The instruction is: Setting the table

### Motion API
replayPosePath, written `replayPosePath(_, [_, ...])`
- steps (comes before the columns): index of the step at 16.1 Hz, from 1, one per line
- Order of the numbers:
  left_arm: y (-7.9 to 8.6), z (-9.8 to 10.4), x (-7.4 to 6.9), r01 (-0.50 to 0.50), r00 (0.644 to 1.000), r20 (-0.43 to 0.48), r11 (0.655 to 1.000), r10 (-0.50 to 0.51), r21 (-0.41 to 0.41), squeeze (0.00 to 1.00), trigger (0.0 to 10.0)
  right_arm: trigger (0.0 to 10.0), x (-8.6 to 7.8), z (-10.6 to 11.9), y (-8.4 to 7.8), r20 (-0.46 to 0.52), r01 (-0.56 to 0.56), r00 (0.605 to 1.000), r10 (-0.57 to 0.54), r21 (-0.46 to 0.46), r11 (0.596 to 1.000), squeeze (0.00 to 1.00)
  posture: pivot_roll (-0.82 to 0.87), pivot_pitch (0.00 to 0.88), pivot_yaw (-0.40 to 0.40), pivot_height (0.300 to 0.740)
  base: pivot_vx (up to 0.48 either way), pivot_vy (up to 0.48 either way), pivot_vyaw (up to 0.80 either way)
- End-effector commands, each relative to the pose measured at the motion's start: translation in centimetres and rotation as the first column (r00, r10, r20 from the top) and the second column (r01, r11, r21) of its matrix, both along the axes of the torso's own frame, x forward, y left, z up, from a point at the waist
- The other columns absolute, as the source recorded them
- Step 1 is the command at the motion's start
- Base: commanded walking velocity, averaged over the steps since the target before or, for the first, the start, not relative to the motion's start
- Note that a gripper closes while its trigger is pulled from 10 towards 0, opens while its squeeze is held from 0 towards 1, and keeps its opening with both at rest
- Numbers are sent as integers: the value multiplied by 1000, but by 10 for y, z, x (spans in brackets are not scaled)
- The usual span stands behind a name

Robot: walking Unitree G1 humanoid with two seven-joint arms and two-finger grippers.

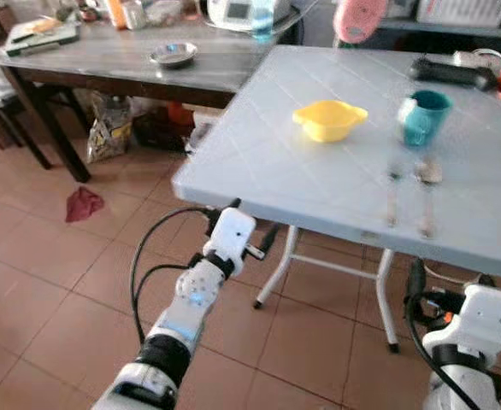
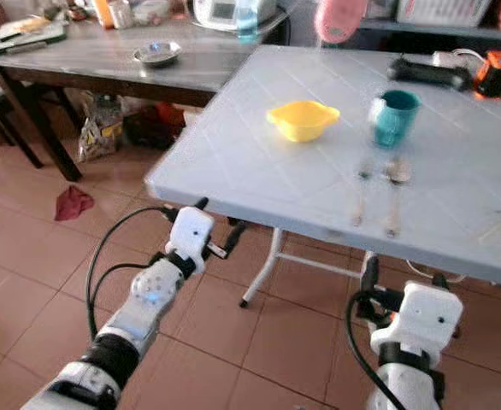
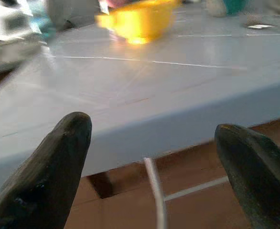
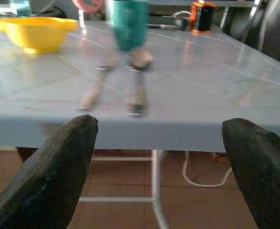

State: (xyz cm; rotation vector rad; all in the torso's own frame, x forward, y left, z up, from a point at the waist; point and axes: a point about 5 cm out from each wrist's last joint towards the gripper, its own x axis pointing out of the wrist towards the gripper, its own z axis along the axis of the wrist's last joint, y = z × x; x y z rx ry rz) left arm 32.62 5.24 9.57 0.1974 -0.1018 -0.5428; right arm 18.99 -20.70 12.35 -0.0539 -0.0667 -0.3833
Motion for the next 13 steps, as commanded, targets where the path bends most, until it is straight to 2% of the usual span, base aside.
replayPosePath(1, [-3, 2, 1, 9, 1000, 14, 1000, -9, 7, 0, 10000, 10000, -2, 4, -2, 11, 15, 1000, -15, 1, 1000, 0, -165, 82, 60, 714, 0, -315, 0])
replayPosePath(5, [-4, 3, 1, 12, 1000, 15, 1000, -12, 9, 0, 10000, 10000, -1, 4, -2, 13, 21, 1000, -21, 0, 1000, 0, -166, 78, 63, 714, 0, -308, 0])
replayPosePath(10, [-11, -6, 0, -5, 1000, -9, 1000, 5, 24, 0, 10000, 10000, 11, -7, 4, 24, 12, 1000, -13, 29, 1000, 0, -154, 65, 60, 714, 0, 0, 0])
replayPosePath(11, [-12, -8, -1, 0, 1000, -14, 1000, 0, 23, 0, 10000, 10000, 12, -11, 5, 17, 25, 1000, -25, 24, 999, 0, -153, 67, 60, 714, 0, 0, 0])
replayPosePath(12, [-17, -13, -6, 25, 1000, -12, 999, -25, 43, 0, 10000, 10000, 11, -28, 7, -31, 64, 997, -64, 15, 998, 0, -147, 90, 68, 714, 0, 0, 0])
replayPosePath(13, [-20, -12, -8, 47, 999, 9, 998, -48, 45, 0, 10000, 10000, 9, -34, 10, -47, 66, 997, -65, 17, 998, 0, -143, 97, 70, 714, 0, 0, 0])
